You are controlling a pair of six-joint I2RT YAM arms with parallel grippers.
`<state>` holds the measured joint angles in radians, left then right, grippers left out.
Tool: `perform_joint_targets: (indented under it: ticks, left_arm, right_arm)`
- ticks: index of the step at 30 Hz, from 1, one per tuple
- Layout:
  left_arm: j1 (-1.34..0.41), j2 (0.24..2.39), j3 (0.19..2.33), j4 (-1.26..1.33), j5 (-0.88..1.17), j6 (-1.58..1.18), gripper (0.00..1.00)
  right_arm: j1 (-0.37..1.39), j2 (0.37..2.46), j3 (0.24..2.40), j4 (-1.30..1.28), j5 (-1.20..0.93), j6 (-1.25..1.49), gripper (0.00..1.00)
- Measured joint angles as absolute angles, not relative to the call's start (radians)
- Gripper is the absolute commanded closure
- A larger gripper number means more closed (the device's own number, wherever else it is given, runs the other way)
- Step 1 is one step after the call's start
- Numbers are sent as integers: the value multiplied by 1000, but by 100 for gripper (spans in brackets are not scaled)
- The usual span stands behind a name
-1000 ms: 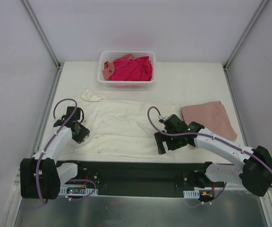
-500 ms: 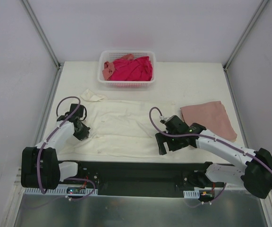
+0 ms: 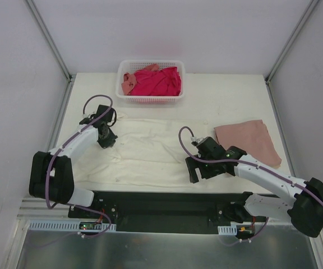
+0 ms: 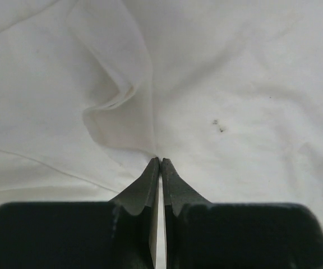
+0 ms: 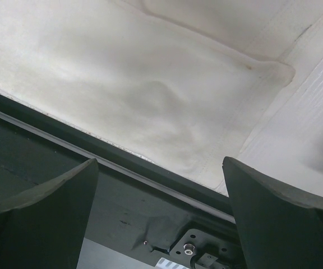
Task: Fold and stack the t-shirts
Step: Fold the tshirt
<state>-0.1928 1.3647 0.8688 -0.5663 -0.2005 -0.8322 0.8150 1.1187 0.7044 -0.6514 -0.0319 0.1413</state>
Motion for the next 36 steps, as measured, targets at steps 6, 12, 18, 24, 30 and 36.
perform_joint_targets:
  ticks: [6, 12, 18, 24, 30, 36]
  left_arm:
    - [-274, 1530, 989, -560, -236, -777, 100]
    - [-336, 1637, 1086, -559, -262, -737, 100]
    - [-347, 1703, 1137, -562, -271, -705, 77]
    - [-353, 1721, 1171, -562, -270, -673, 44]
    - [-374, 1713, 1191, -559, -255, -640, 7]
    - [-374, 1583, 1129, -550, -237, -627, 1]
  right_arm:
    - [815, 1110, 704, -662, -9, 145, 3]
    - [813, 1099, 704, -673, 16, 150, 3]
    - [809, 1087, 701, -689, 31, 159, 3]
    - [807, 1084, 701, -694, 49, 172, 3]
    - [807, 1084, 701, -694, 57, 177, 3]
    - [807, 1087, 701, -693, 58, 184, 3]
